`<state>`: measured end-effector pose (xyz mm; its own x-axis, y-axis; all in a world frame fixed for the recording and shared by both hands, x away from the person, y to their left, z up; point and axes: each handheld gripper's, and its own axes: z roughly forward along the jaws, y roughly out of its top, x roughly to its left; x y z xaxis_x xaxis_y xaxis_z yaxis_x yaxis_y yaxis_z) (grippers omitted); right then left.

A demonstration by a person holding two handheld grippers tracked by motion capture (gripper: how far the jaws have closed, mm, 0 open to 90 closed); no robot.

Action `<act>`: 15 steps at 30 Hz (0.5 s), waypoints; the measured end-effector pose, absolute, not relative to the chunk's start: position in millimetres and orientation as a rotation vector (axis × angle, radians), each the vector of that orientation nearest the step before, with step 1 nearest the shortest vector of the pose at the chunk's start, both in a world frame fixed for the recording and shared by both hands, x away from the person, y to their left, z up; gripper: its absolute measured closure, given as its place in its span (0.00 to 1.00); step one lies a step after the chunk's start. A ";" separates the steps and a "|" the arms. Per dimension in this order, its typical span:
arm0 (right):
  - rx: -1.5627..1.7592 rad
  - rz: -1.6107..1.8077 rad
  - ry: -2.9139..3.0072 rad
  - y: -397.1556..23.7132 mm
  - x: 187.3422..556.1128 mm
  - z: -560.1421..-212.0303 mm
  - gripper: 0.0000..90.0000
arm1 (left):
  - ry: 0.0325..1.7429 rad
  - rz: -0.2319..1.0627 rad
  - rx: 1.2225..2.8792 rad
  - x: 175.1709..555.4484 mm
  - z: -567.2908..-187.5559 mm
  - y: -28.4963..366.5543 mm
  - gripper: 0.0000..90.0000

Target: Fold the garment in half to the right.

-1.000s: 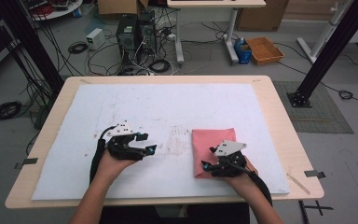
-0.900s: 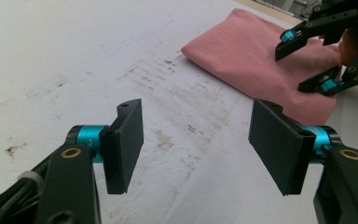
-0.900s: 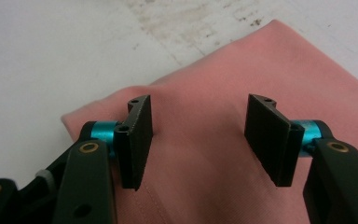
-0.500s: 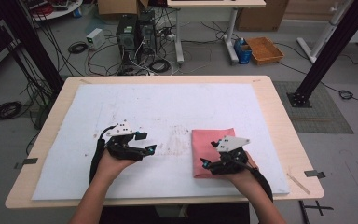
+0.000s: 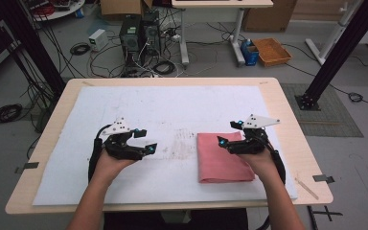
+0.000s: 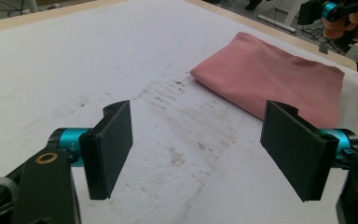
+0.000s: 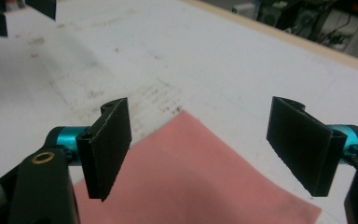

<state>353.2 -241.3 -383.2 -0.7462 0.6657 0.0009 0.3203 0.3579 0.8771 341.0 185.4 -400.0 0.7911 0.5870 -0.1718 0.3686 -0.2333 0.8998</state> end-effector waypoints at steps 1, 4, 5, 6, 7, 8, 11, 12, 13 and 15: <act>0.879 1.345 2.263 -243.7 354.1 -385.3 0.24 | 0.736 0.249 1.849 341.3 -400.6 188.3 0.27; 0.905 1.339 2.253 -250.3 358.2 -390.7 0.24 | 0.773 0.261 1.848 343.2 -401.5 195.4 0.26; 0.914 1.334 2.247 -252.0 359.3 -392.4 0.24 | 0.778 0.258 1.845 343.6 -401.5 197.3 0.25; 0.924 1.332 2.243 -253.7 360.8 -394.1 0.24 | 0.778 0.255 1.842 344.1 -401.8 198.6 0.25; 0.945 1.331 2.242 -255.3 361.7 -395.7 0.24 | 0.779 0.254 1.842 344.0 -401.9 199.3 0.25; 0.955 1.332 2.239 -257.1 363.1 -397.5 0.24 | 0.776 0.251 1.842 344.0 -402.4 199.6 0.24; 0.991 1.328 2.232 -262.3 366.3 -402.3 0.24 | 0.768 0.238 1.852 344.3 -405.2 198.2 0.23; 1.002 1.328 2.230 -263.7 367.0 -403.7 0.24 | 0.762 0.233 1.861 344.8 -406.4 197.7 0.23; 1.010 1.321 2.230 -264.6 368.2 -404.7 0.23 | 0.763 0.225 1.863 344.8 -408.0 196.6 0.23; 1.028 1.312 2.229 -265.7 370.0 -405.9 0.23 | 0.756 0.223 1.871 345.2 -409.6 195.6 0.23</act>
